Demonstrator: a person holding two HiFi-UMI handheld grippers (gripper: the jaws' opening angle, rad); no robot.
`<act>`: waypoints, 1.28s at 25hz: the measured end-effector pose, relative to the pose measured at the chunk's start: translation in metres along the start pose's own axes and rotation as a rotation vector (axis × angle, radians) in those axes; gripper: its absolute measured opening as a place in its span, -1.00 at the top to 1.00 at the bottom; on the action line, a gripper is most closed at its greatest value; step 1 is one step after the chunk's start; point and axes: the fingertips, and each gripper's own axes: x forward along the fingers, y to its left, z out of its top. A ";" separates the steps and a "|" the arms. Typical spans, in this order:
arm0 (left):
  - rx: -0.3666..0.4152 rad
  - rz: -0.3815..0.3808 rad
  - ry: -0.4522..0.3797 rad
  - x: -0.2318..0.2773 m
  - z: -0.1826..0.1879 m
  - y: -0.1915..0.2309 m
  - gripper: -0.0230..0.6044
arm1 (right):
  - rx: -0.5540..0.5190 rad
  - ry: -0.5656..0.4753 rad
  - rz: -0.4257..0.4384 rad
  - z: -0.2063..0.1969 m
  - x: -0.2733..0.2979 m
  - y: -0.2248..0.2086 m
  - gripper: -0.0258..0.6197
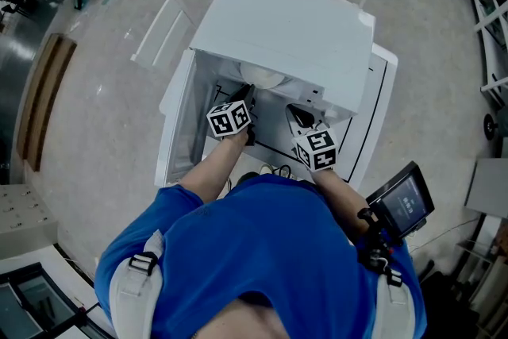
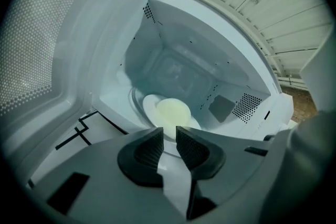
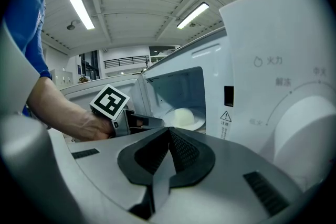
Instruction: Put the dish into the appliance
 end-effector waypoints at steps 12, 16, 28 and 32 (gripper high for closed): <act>0.011 -0.006 0.011 0.013 0.009 -0.002 0.67 | -0.003 0.001 -0.006 0.004 0.001 0.000 0.92; 0.014 -0.003 0.015 0.015 0.012 -0.001 0.67 | -0.002 0.003 -0.005 0.005 0.002 0.002 0.92; 0.016 -0.008 0.013 0.015 0.013 -0.002 0.70 | -0.001 -0.004 -0.008 0.007 0.003 0.001 0.92; 0.023 -0.004 0.012 0.013 0.013 -0.001 0.70 | -0.002 -0.008 -0.014 0.007 0.002 -0.002 0.92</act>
